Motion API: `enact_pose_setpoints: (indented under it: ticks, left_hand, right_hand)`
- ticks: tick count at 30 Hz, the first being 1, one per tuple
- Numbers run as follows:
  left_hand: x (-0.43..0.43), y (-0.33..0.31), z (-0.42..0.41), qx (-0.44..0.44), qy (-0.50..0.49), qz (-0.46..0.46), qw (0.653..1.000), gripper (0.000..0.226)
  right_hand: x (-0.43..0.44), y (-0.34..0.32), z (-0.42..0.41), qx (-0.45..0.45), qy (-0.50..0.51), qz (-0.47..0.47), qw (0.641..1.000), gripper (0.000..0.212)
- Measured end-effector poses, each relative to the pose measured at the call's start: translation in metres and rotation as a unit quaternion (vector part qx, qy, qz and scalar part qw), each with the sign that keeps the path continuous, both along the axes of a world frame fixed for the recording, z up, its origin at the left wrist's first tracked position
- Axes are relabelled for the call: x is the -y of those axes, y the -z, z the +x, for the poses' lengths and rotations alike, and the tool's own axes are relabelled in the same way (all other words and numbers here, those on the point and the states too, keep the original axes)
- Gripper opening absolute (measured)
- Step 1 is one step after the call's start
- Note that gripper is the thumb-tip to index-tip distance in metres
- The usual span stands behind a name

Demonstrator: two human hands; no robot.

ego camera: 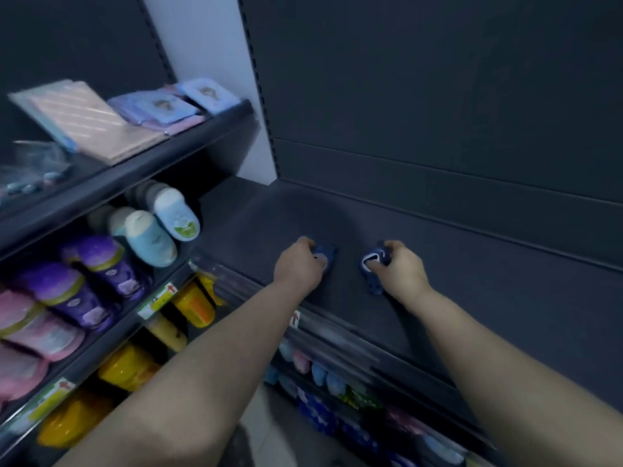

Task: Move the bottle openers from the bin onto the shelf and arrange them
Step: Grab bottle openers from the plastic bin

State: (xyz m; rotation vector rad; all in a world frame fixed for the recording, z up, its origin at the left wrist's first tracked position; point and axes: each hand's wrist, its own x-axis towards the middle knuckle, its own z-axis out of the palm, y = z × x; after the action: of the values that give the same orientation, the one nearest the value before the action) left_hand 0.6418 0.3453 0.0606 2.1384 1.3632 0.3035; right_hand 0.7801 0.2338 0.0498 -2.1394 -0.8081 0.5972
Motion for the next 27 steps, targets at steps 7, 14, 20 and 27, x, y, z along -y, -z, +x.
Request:
enact_pose_setpoints:
  ticks: [7,14,20,27]
  left_hand:
    - [-0.037,0.015,0.007,-0.089,0.072,0.149,0.982,0.032]
    - [-0.036,0.013,-0.022,-0.013,0.039,0.169,0.985,0.026]
    - [0.006,0.008,-0.108,0.028,-0.064,0.236,0.969,0.027]
    - [0.108,0.033,-0.247,-0.061,-0.218,0.138,0.964,0.021]
  right_hand:
    - [-0.030,-0.005,-0.002,0.239,-0.084,-0.135,0.958,0.048]
    - [-0.028,-0.009,-0.025,0.327,-0.138,-0.115,0.928,0.039]
    - [-0.023,-0.014,-0.087,0.392,-0.266,0.022,0.881,0.038]
    - [0.017,0.008,-0.189,0.380,-0.453,0.043,0.806,0.037]
